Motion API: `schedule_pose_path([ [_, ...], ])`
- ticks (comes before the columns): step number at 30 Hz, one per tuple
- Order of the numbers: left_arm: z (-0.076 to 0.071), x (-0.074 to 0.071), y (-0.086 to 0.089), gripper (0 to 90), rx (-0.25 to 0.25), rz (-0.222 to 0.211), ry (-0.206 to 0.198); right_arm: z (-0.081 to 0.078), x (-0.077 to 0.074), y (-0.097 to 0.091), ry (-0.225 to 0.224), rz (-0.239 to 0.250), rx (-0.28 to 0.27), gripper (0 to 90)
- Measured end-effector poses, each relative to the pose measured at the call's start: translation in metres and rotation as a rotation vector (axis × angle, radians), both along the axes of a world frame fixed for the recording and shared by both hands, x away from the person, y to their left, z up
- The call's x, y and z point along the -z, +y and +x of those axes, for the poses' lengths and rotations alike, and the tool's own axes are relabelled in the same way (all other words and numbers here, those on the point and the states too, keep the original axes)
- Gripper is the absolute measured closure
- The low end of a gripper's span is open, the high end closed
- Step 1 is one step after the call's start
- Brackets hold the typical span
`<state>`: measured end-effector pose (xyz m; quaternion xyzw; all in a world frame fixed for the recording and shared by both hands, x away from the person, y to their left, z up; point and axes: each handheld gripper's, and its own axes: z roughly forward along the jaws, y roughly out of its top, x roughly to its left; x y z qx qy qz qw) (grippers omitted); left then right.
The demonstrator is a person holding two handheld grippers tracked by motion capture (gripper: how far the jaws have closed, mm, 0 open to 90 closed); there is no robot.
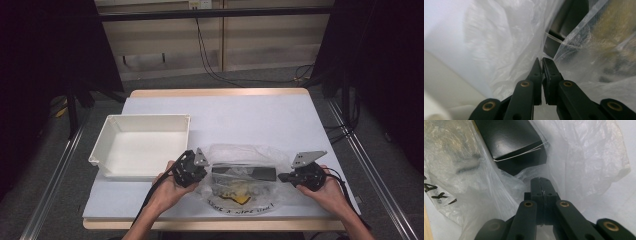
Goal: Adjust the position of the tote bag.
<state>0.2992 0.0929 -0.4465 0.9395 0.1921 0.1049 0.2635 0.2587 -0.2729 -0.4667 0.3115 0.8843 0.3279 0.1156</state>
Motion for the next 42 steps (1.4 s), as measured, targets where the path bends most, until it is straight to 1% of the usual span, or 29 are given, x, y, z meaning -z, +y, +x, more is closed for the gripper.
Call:
schedule_pose_path([
  [2, -0.002, 0.004, 0.000, 87.1, 0.022, 0.008, 0.014, -0.001, 0.000, 0.001, 0.008, -0.023, 0.000, 90.0],
  [3, -0.003, 0.003, 0.001, 87.6, 0.046, 0.040, 0.013, 0.000, 0.001, 0.000, 0.009, -0.024, -0.006, 90.0],
  [4, -0.005, 0.004, 0.002, 88.0, 0.036, 0.047, 0.003, -0.002, 0.001, 0.000, 0.010, -0.051, 0.010, 90.0],
  [5, -0.005, 0.004, 0.003, 88.2, 0.047, 0.052, 0.008, -0.002, 0.001, 0.000, 0.002, -0.062, 0.013, 90.0],
  [7, -0.006, 0.005, 0.005, 88.5, 0.039, 0.083, -0.018, -0.002, 0.001, -0.002, -0.003, -0.080, 0.019, 90.0],
  [8, -0.007, 0.006, 0.006, 88.5, 0.042, 0.088, -0.016, -0.002, 0.001, -0.003, -0.009, -0.103, 0.028, 90.0],
  [9, -0.007, 0.007, 0.006, 88.6, 0.030, 0.080, -0.019, -0.002, 0.002, -0.005, -0.011, -0.101, 0.025, 90.0],
  [10, -0.006, 0.006, 0.008, 88.8, 0.040, 0.093, -0.019, -0.003, 0.001, -0.006, -0.007, -0.107, 0.032, 90.0],
  [11, -0.006, 0.005, 0.009, 88.9, 0.036, 0.092, -0.020, -0.004, 0.001, -0.008, -0.020, -0.127, 0.039, 90.0],
  [12, -0.006, 0.005, 0.012, 88.9, 0.041, 0.065, 0.014, -0.006, 0.001, -0.014, -0.028, -0.132, 0.059, 90.0],
  [13, -0.006, 0.005, 0.012, 88.9, 0.041, 0.065, 0.014, -0.006, 0.001, -0.014, -0.028, -0.132, 0.059, 90.0],
  [16, -0.006, 0.005, 0.018, 89.1, 0.044, 0.017, 0.053, -0.007, 0.001, -0.022, -0.016, -0.128, 0.091, 90.0],
  [18, -0.010, 0.008, 0.017, 89.2, 0.051, 0.011, 0.060, -0.006, 0.001, -0.025, -0.025, -0.143, 0.100, 90.0],
  [19, -0.011, 0.009, 0.015, 89.1, 0.069, 0.008, 0.075, -0.005, 0.001, -0.027, -0.030, -0.145, 0.109, 90.0],
  [20, -0.013, 0.009, 0.013, 89.2, 0.079, 0.004, 0.078, -0.005, 0.001, -0.030, -0.041, -0.166, 0.129, 90.0],
  [21, -0.015, 0.009, 0.011, 89.2, 0.081, 0.005, 0.073, -0.005, 0.001, -0.033, -0.031, -0.153, 0.139, 90.0],
  [22, -0.015, 0.009, 0.009, 89.2, 0.086, -0.005, 0.086, -0.004, 0.002, -0.038, -0.035, -0.144, 0.137, 90.0],
  [23, -0.016, 0.010, 0.009, 89.1, 0.091, -0.021, 0.102, -0.005, 0.002, -0.040, -0.039, -0.148, 0.160, 90.0],
  [25, -0.017, 0.010, 0.008, 89.2, 0.104, -0.021, 0.093, -0.005, 0.002, -0.045, -0.044, -0.150, 0.174, 90.0],
  [26, -0.018, 0.009, 0.009, 89.5, 0.080, -0.022, 0.083, -0.005, 0.002, -0.050, -0.039, -0.138, 0.184, 90.0],
  [27, -0.018, 0.009, 0.009, 89.8, 0.080, -0.022, 0.083, -0.005, 0.002, -0.050, -0.039, -0.138, 0.184, 90.0],
  [28, -0.018, 0.009, 0.009, 89.8, 0.069, -0.012, 0.063, -0.005, 0.002, -0.051, -0.041, -0.139, 0.192, 90.0],
  [29, -0.016, 0.008, 0.011, 90.0, 0.069, -0.007, 0.067, -0.005, 0.002, -0.050, -0.045, -0.146, 0.198, 90.0],
  [31, -0.015, 0.007, 0.014, 90.0, 0.048, 0.012, 0.035, -0.006, 0.002, -0.048, -0.050, -0.155, 0.193, 90.0],
  [32, -0.013, 0.009, 0.015, 90.0, 0.053, 0.011, 0.057, -0.006, 0.002, -0.049, -0.051, -0.160, 0.195, 90.0],
  [34, -0.012, 0.012, 0.016, 90.0, 0.046, 0.011, 0.057, -0.007, 0.002, -0.049, -0.058, -0.120, 0.188, 90.0],
  [37, -0.011, 0.011, 0.017, 90.0, 0.039, 0.008, 0.049, -0.009, -0.001, -0.048, -0.068, -0.103, 0.189, 90.0],
  [38, -0.011, 0.010, 0.017, 89.6, 0.037, -0.003, 0.055, -0.009, -0.003, -0.047, -0.079, -0.082, 0.184, 90.0],
  [42, -0.013, 0.002, 0.018, 87.2, 0.042, -0.052, 0.031, -0.011, -0.014, -0.044, -0.099, 0.019, 0.158, 90.0],
])
